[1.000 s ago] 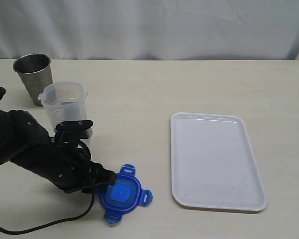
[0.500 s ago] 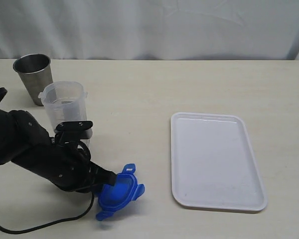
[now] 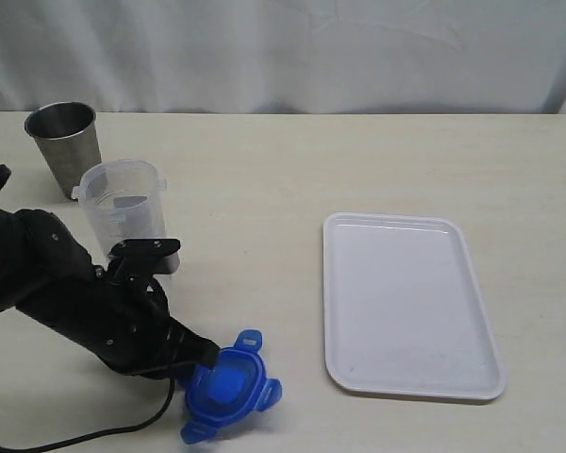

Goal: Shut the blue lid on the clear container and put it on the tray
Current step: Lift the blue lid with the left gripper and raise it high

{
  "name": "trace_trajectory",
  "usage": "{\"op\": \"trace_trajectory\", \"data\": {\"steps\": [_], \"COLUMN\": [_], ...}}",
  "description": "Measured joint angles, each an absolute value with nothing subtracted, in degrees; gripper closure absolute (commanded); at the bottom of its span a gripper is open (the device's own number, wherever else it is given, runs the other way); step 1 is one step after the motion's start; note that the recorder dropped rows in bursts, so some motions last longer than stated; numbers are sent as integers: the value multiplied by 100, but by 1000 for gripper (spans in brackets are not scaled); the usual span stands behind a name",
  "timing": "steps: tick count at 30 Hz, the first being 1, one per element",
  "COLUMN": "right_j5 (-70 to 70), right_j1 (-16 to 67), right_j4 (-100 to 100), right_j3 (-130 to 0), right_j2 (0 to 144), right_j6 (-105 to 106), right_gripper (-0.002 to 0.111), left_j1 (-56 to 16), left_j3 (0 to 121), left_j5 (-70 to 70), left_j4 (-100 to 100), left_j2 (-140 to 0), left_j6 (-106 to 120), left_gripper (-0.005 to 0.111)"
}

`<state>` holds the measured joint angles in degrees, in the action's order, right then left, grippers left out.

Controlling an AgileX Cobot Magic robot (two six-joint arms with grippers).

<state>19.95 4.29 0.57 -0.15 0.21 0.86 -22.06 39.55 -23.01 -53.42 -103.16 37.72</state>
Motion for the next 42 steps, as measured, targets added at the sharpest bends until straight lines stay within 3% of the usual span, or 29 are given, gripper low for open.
{"op": "trace_trajectory", "data": {"steps": [35,42], "right_j5": [1995,1995], "right_j1": [429,429], "right_j4": [57,57], "right_j3": [-15,-15], "right_j2": [21,21], "right_j6": [86,86], "right_gripper": [104,104], "left_j1": [-2206,-2206], "left_j3": [3956,4683], "left_j5": [-3624,-3500], "left_j4": [-4786,-3587], "left_j2": [-6997,-6517], "left_j6": [3760,3736], "left_gripper": [107,107]}}
